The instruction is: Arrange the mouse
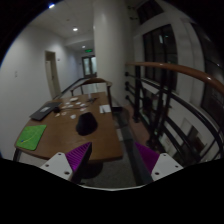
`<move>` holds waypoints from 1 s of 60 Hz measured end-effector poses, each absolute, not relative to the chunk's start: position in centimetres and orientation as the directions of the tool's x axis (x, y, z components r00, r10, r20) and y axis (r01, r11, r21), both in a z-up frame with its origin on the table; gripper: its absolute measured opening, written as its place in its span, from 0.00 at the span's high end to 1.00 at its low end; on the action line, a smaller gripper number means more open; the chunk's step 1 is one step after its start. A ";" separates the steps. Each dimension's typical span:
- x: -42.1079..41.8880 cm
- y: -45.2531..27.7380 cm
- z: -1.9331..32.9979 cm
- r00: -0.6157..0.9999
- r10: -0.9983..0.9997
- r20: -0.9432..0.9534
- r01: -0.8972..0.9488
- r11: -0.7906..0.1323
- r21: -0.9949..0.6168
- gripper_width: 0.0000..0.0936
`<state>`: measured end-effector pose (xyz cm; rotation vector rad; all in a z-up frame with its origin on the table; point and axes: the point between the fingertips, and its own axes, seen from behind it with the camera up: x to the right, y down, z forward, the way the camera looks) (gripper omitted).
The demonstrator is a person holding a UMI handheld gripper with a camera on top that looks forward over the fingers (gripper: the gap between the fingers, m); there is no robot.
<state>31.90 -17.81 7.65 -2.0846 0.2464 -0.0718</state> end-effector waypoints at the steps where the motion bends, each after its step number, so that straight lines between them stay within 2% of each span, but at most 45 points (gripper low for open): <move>1: 31.6 -17.5 7.5 0.981 -0.185 -0.050 -0.136 -0.485 -0.864 0.09; 19: 23.0 -5.3 3.1 0.998 0.041 -0.053 -0.026 -0.495 -0.869 0.09; 33: 21.8 3.1 0.4 0.998 0.021 -0.060 -0.040 -0.528 -0.848 0.09; 40: 21.2 5.6 0.0 0.998 -0.006 -0.062 -0.055 -0.540 -0.840 0.13; 41: 21.2 5.9 0.0 0.998 -0.012 -0.065 -0.061 -0.543 -0.838 0.14; 46: 21.8 6.8 -0.3 0.994 -0.087 -0.068 -0.104 -0.545 -0.832 0.41; 55: 22.1 7.0 0.2 0.992 -0.122 -0.040 -0.098 -0.522 -0.847 0.65; 60: 22.6 6.8 0.5 0.989 -0.145 -0.016 -0.088 -0.508 -0.857 0.70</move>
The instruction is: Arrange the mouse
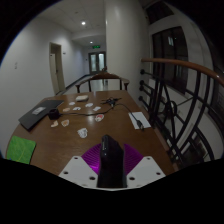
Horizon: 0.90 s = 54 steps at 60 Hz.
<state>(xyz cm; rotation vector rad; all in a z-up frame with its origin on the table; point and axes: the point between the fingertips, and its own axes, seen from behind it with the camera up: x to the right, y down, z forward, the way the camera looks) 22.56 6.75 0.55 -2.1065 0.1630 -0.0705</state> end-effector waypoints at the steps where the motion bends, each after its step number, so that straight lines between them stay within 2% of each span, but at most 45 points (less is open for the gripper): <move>1: 22.5 6.7 0.7 0.989 -0.146 -0.019 -0.091 -0.507 -0.857 0.71; 5: 21.8 6.2 2.5 0.988 -0.145 -0.043 -0.108 -0.477 -0.872 0.71; 11: 18.5 5.4 9.3 0.989 -0.146 -0.032 -0.087 -0.390 -0.917 0.71; 19: 7.3 4.3 19.3 0.999 -0.048 0.022 0.009 -0.243 -0.970 0.70; 23: 1.0 3.6 21.3 0.999 0.001 0.043 0.043 -0.199 -0.979 0.69; 25: -2.0 3.3 20.9 0.999 0.023 0.044 0.048 -0.197 -0.979 0.69; 29: -7.8 3.2 18.1 0.997 0.069 0.046 0.061 -0.227 -0.972 0.69; 32: -11.4 3.2 14.8 0.995 0.095 0.042 0.068 -0.280 -0.958 0.69; 33: -11.9 2.5 12.7 0.994 0.099 0.040 0.068 -0.300 -0.951 0.69; 38: -14.9 3.4 7.3 0.996 0.087 0.015 0.051 -0.418 -0.907 0.69; 41: -15.6 3.0 4.4 0.997 0.075 0.034 0.065 -0.456 -0.887 0.69; 48: -15.6 2.6 0.7 0.996 0.057 0.072 0.091 -0.517 -0.851 0.69; 50: -15.4 3.1 0.8 0.996 0.053 0.073 0.090 -0.496 -0.864 0.69; 54: -15.4 3.1 0.6 0.992 0.074 0.098 0.122 -0.510 -0.852 0.62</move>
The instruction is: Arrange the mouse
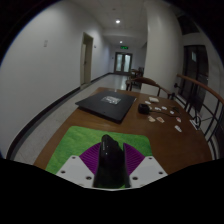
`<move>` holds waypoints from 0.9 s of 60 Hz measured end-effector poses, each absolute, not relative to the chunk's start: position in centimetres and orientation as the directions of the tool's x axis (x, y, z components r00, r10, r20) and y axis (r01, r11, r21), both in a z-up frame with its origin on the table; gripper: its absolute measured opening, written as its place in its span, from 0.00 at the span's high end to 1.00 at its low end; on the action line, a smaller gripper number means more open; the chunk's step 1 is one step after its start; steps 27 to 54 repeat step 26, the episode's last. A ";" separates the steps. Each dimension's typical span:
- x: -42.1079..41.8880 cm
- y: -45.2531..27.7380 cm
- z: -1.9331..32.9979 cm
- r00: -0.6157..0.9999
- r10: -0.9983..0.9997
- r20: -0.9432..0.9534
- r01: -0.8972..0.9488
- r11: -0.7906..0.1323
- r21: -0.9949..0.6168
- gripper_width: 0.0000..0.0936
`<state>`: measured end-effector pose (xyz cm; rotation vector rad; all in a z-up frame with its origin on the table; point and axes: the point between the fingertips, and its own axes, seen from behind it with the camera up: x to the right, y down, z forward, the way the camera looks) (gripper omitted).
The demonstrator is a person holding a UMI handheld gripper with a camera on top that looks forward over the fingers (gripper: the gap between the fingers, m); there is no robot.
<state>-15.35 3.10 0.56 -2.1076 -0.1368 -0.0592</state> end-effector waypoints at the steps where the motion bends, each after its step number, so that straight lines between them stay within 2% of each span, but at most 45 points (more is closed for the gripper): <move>1: -15.4 3.1 0.5 0.991 0.082 0.104 0.131 -0.515 -0.847 0.60; 5: -15.7 2.5 0.7 0.987 0.123 0.101 0.152 -0.536 -0.830 0.52; 7: -16.0 1.9 0.5 0.986 0.143 0.080 0.147 -0.554 -0.819 0.43; 13: -16.4 -0.3 2.0 0.978 0.206 0.030 0.141 -0.549 -0.824 0.07; 15: -16.0 -1.1 2.6 0.975 0.219 0.032 0.149 -0.544 -0.826 0.11; 25: -13.0 -7.5 5.9 0.954 0.299 0.020 0.183 -0.530 -0.828 0.09; 54: -12.7 -8.0 5.9 0.952 0.305 0.016 0.184 -0.532 -0.826 0.09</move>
